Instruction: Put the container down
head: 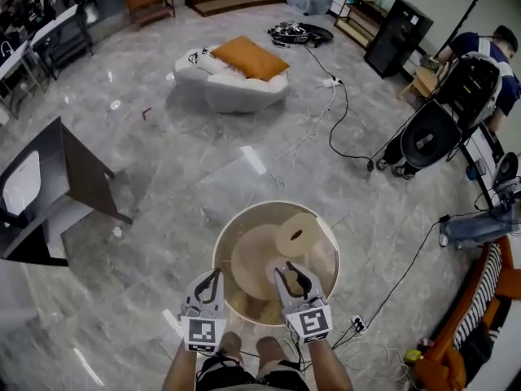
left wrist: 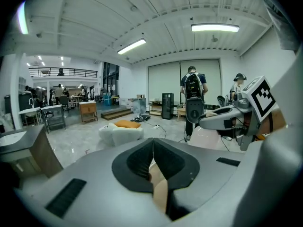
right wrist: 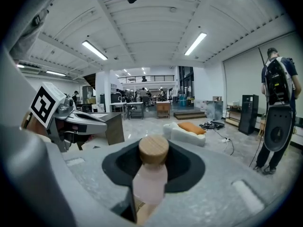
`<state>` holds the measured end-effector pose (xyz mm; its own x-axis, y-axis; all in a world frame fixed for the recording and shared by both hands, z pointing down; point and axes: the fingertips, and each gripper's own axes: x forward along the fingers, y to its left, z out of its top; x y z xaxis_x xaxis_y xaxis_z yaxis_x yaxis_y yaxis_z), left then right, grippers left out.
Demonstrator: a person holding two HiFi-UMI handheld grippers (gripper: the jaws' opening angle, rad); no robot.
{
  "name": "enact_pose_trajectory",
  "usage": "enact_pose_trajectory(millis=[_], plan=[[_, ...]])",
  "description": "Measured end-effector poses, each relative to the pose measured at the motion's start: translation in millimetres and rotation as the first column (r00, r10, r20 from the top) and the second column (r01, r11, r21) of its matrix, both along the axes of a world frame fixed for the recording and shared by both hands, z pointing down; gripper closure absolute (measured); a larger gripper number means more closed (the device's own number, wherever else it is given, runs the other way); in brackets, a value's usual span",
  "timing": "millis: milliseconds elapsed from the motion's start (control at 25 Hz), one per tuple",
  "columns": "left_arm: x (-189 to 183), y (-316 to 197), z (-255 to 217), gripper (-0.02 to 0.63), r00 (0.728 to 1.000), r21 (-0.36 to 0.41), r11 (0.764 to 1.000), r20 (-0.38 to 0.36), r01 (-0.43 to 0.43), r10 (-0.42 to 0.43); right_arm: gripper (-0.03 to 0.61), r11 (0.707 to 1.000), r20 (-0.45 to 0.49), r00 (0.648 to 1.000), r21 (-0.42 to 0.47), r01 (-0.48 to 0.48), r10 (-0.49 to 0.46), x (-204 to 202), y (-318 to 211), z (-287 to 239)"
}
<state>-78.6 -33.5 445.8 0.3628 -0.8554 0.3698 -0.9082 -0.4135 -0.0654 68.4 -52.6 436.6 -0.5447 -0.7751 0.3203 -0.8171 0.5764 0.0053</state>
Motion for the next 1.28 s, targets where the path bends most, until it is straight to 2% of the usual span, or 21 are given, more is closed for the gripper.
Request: enact_pose_trajectory(millis=[200,640,800,960,1040,1120,1280], plan=[[-4,-1,49,0.594,0.999,-0.053,0.998,-0.003,0.036,-0.036,0.460,0.998,-0.007,0.999,-0.047,0.038,-0.038,-6,-12,54],[-15,1,190,0.594,0.995,-0.161,0.982,-0.015,0.100,-0.103,0.460,0.980,-0.034,0.991,-0.159,0.119,-0.126,-25,-24,204],[-16,2,238,0.594,0.996,-0.185,0.979,-0.011,0.090,-0.094,0.460,0.972,-0.053,0.984,-0.176,0.156,-0.167,-35,-24,252],[-18,0,278,0.594,0.985,-0.241,0.960,-0.069,0.140,-0.161,0.460,0.967,-0.069,0.980,-0.185,0.173,-0.188,-42,-26,298],[-19,2,297,0.594,0.990,-0.238,0.964,-0.048,0.117,-0.132,0.460,0.966,-0.082,0.978,-0.188,0.176,-0.194,-44,-25,317],[-19,2,311,0.594,0.990,-0.245,0.963,-0.050,0.115,-0.131,0.460,0.965,-0.086,0.977,-0.193,0.176,-0.196,-45,-26,332],[-15,6,330,0.594,0.979,-0.297,0.944,-0.096,0.145,-0.181,0.460,0.965,-0.087,0.977,-0.199,0.172,-0.193,-45,-25,356]])
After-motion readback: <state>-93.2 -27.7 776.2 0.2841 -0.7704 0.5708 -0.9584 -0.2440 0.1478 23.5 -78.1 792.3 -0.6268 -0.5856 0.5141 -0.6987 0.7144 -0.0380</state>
